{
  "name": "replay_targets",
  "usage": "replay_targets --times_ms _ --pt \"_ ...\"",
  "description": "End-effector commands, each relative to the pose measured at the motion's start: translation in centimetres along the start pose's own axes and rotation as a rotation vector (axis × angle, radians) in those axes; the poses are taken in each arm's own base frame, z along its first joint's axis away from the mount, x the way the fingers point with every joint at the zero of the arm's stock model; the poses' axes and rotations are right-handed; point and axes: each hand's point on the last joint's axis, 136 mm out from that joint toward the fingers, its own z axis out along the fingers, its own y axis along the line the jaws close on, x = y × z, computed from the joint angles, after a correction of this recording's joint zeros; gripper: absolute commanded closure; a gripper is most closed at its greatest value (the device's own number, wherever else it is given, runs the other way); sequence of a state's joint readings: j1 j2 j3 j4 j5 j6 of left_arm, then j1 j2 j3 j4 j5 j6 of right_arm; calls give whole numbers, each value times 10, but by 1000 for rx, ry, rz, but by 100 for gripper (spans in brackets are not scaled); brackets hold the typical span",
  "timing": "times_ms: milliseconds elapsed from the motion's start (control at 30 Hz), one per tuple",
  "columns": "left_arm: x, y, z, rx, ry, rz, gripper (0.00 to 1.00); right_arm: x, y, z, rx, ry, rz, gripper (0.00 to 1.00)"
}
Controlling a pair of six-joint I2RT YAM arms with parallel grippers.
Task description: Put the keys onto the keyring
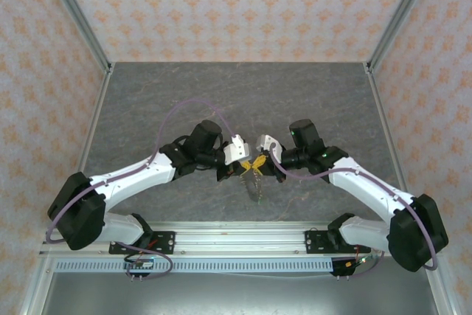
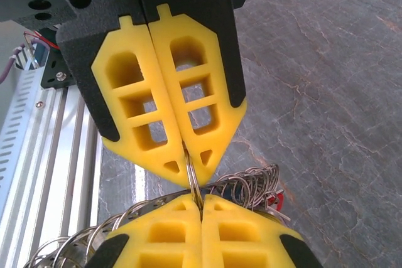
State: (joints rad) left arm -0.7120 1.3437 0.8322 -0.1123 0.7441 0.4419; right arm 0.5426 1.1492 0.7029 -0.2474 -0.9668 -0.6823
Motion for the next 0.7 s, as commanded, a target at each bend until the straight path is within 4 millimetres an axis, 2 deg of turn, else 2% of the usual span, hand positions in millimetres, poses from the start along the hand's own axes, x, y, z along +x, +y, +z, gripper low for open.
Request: replay_targets --times_ms 0,167,333,400,500,600,667 --pt "-15 0 -4 -20 -92 0 100 -21 0 -7 20 -67 -77 95" --pt "-36 -3 -5 6 -240 -41 100 -23 2 0 -49 -184 -23 90" --pt "-45 -3 -9 1 -320 -58 100 -19 -2 2 -51 -217 1 91" --pt "-46 -2 -11 -7 -341 -63 100 -17 -4 2 -42 -220 5 92" --pt "-45 0 -14 -16 -359 -76 100 -16 -6 0 -36 -225 18 100" --pt "-35 2 -12 -36 -309 -87 100 -17 -6 -1 -30 -209 16 100" --pt "-24 5 -10 -60 -237 -83 89 -17 -5 -3 -29 -190 0 100"
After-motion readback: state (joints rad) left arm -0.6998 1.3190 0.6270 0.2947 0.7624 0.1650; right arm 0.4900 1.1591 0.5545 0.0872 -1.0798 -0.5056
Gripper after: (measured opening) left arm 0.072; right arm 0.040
